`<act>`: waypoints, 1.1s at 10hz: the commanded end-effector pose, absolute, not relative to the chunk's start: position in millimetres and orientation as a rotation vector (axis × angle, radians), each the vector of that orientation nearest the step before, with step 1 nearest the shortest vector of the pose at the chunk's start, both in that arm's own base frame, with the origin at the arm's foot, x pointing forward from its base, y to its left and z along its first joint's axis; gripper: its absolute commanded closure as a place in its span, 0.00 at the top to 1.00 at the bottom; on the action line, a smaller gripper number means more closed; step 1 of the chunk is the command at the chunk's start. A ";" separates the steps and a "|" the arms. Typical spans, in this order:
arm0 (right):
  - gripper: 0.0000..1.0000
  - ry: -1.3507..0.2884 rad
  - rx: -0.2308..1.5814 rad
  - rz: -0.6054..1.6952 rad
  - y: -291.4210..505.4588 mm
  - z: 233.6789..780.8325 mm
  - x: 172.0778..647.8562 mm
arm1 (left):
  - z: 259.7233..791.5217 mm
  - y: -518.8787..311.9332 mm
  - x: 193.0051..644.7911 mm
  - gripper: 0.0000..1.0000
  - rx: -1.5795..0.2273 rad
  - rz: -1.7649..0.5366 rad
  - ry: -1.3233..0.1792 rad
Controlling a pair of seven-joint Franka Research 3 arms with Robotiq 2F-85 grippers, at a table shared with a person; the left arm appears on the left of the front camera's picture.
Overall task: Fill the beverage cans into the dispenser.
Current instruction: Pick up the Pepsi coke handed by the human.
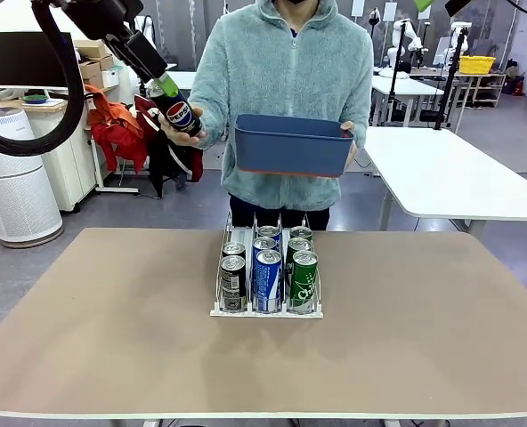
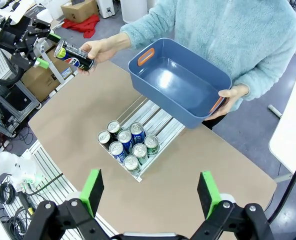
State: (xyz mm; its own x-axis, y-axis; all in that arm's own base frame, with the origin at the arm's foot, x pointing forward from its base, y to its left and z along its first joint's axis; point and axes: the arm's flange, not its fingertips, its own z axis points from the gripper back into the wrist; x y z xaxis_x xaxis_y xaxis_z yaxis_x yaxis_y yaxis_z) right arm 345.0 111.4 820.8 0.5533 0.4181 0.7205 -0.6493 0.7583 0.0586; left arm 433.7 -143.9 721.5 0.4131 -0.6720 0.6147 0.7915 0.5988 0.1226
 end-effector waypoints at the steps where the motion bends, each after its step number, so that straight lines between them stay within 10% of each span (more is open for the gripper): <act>1: 1.00 -0.755 0.337 0.644 111.8 820.3 344.9 | 716.5 -142.2 441.3 1.00 -0.186 -0.955 -0.712; 11: 1.00 -0.755 0.337 0.644 111.8 820.3 344.9 | 695.3 -142.4 452.9 1.00 -0.170 -0.941 -0.715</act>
State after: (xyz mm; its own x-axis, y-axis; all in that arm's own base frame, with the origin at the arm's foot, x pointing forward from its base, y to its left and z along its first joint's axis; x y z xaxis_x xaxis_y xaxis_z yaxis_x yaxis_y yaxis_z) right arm 345.0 111.4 820.8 0.5532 0.4181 0.7205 -0.6493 0.7583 0.0585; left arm 453.2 -146.8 704.1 0.3928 -0.6803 0.6188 0.7881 0.5958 0.1547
